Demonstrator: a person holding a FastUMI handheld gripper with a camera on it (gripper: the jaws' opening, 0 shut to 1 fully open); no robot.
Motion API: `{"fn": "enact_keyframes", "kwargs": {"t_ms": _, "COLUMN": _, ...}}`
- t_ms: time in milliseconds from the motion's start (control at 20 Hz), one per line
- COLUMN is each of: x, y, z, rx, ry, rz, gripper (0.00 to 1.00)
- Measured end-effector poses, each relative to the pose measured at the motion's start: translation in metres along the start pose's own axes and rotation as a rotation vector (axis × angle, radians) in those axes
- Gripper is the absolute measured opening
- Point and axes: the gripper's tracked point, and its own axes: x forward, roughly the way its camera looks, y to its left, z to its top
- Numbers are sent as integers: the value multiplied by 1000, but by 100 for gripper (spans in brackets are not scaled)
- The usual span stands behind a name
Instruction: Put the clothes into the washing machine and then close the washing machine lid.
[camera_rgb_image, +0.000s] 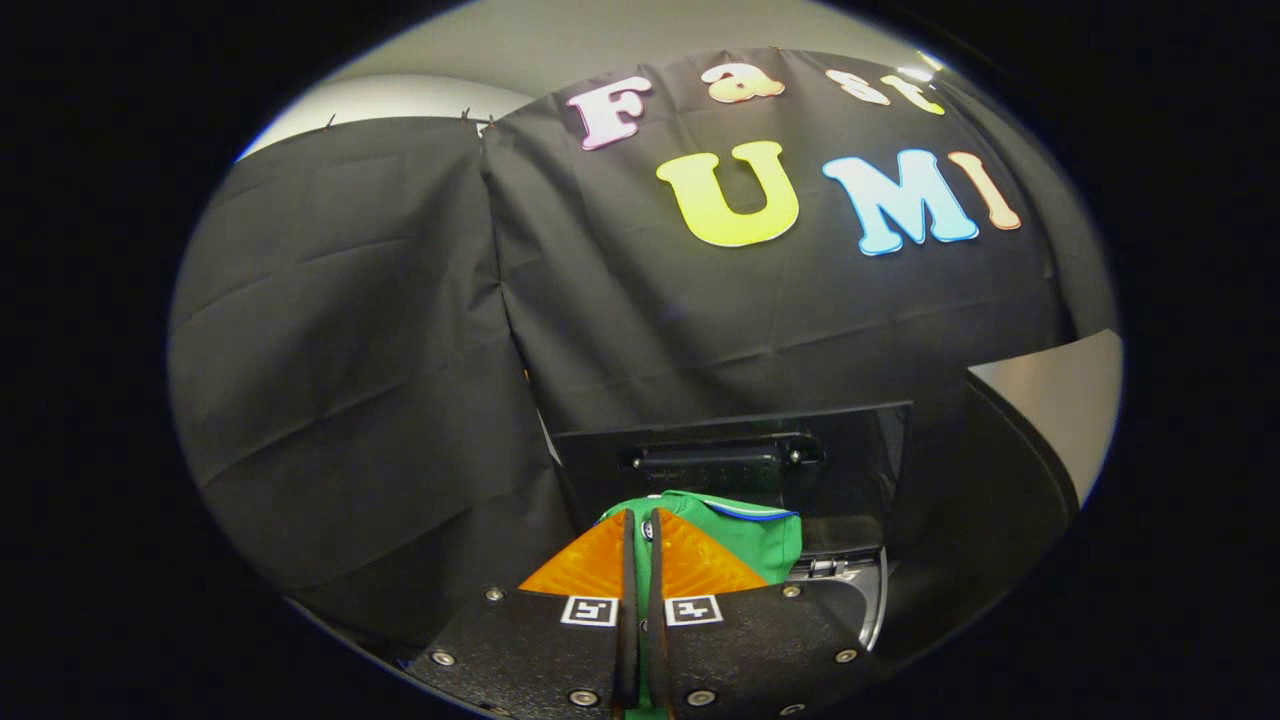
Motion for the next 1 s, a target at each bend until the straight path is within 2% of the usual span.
{"fn": "enact_keyframes", "kwargs": {"t_ms": 50, "x": 5, "y": 0, "z": -9, "rx": -8, "ry": 10, "rz": -9, "gripper": 4}}
{"fn": "enact_keyframes", "kwargs": {"t_ms": 100, "x": 9, "y": -1, "z": -12, "rx": -14, "ry": 10, "rz": -11, "gripper": 9}}
{"fn": "enact_keyframes", "kwargs": {"t_ms": 450, "x": 15, "y": -8, "z": -24, "rx": -59, "ry": 4, "rz": -65, "gripper": 92}}
{"fn": "enact_keyframes", "kwargs": {"t_ms": 550, "x": 12, "y": -12, "z": -34, "rx": -62, "ry": 19, "rz": -75, "gripper": 95}}
{"fn": "enact_keyframes", "kwargs": {"t_ms": 1000, "x": 2, "y": -14, "z": -45, "rx": -69, "ry": 40, "rz": -78, "gripper": 96}}
